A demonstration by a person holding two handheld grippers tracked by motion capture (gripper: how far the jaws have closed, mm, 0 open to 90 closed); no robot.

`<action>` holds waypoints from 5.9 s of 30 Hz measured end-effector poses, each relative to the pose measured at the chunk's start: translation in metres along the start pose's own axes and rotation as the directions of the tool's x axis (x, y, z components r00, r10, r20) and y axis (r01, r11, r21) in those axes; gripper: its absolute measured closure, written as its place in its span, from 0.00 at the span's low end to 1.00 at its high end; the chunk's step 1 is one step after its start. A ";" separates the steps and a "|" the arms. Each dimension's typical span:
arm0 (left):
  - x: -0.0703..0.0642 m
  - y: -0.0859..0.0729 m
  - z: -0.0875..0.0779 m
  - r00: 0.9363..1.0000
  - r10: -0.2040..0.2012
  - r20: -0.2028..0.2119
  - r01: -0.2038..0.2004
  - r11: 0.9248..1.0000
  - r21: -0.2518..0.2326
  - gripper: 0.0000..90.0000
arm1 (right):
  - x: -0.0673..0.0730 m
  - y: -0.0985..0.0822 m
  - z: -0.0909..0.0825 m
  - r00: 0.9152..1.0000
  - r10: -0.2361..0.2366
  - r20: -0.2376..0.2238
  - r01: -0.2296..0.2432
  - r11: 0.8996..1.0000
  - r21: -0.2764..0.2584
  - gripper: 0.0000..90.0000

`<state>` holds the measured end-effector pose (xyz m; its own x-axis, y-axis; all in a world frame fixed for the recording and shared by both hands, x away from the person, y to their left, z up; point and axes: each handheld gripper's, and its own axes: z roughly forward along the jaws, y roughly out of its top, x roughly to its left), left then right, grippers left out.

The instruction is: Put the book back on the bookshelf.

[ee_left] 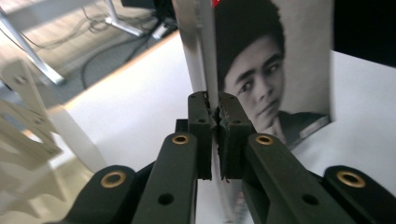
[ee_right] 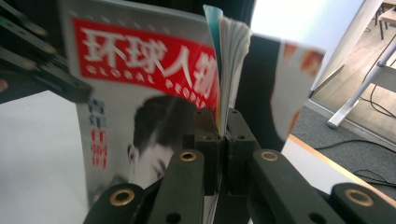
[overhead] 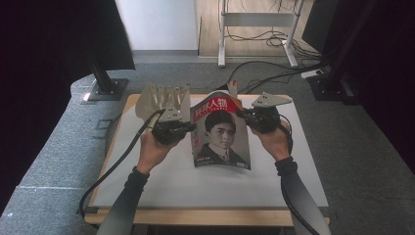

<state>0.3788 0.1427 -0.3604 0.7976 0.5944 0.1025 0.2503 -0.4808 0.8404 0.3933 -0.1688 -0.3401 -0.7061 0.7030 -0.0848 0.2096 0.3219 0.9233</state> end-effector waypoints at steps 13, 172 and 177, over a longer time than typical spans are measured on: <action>-0.007 0.013 0.001 0.997 0.063 0.038 -0.064 0.998 0.024 0.77 | -0.005 -0.016 -0.009 1.000 -0.002 -0.022 0.002 1.000 -0.001 0.94; 0.160 -0.062 -0.072 0.864 -0.381 -0.330 0.393 0.919 -0.033 0.62 | -0.018 -0.207 0.018 0.975 0.155 0.160 -0.204 0.908 0.365 0.00; 0.160 -0.068 -0.072 0.869 -0.383 -0.313 0.389 0.920 -0.048 0.35 | -0.018 -0.207 0.018 0.975 0.154 0.160 -0.203 0.908 0.366 0.00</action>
<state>0.4498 0.3168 -0.3624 0.4254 0.9026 -0.0666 0.5144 -0.1806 0.8383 0.3751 -0.2370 -0.5362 -0.5481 0.8364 -0.0003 0.5816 0.3814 0.7186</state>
